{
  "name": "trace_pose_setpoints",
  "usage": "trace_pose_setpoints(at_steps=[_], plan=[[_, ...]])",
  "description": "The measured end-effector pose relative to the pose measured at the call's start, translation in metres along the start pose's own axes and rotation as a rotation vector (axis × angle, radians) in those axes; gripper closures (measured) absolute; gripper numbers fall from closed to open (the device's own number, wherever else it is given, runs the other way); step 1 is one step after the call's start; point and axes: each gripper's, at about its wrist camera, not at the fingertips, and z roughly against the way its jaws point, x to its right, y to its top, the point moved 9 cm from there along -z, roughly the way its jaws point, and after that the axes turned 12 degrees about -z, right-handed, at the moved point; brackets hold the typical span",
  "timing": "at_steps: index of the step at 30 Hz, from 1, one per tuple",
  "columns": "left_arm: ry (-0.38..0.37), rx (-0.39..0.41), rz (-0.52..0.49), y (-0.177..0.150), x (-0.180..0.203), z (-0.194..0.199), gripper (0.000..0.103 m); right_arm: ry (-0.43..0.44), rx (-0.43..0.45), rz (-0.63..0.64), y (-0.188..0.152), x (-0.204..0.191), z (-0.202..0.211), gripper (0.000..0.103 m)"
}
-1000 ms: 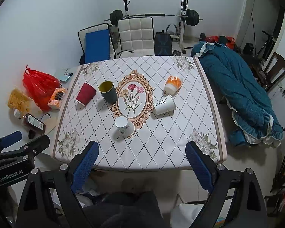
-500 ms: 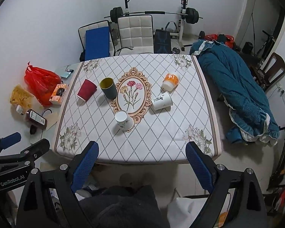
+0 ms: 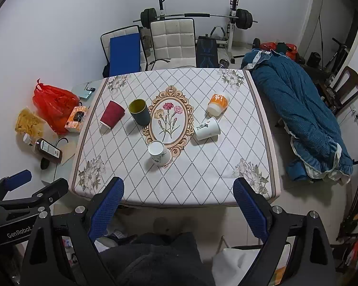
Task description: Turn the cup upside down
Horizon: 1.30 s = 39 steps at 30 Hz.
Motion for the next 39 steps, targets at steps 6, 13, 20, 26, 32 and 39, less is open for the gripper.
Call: trace_pose_setpoints(at_steps=[6,13,20,26,32,39], plan=[[-0.004,-0.012,0.01,0.0,-0.001,-0.006,0.004,-0.002,-0.01,0.002,0.003,0.001,-0.005,0.008],[0.004,-0.015,0.015,0.001,0.0,-0.009,0.004,0.003,-0.025,0.0,0.003,0.003,-0.011,0.008],[0.013,-0.01,0.03,0.003,-0.003,-0.006,0.004,-0.011,-0.03,-0.004,0.003,0.009,-0.017,0.008],[0.02,-0.004,0.035,0.005,-0.004,-0.004,0.004,-0.008,-0.031,-0.004,0.005,0.009,-0.017,0.008],[0.02,-0.004,0.036,0.006,-0.004,-0.002,0.004,-0.004,-0.029,0.0,0.005,0.01,-0.015,0.008],[0.028,-0.008,0.034,0.005,-0.006,0.0,0.004,-0.006,-0.033,0.009,0.004,0.009,-0.015,0.008]])
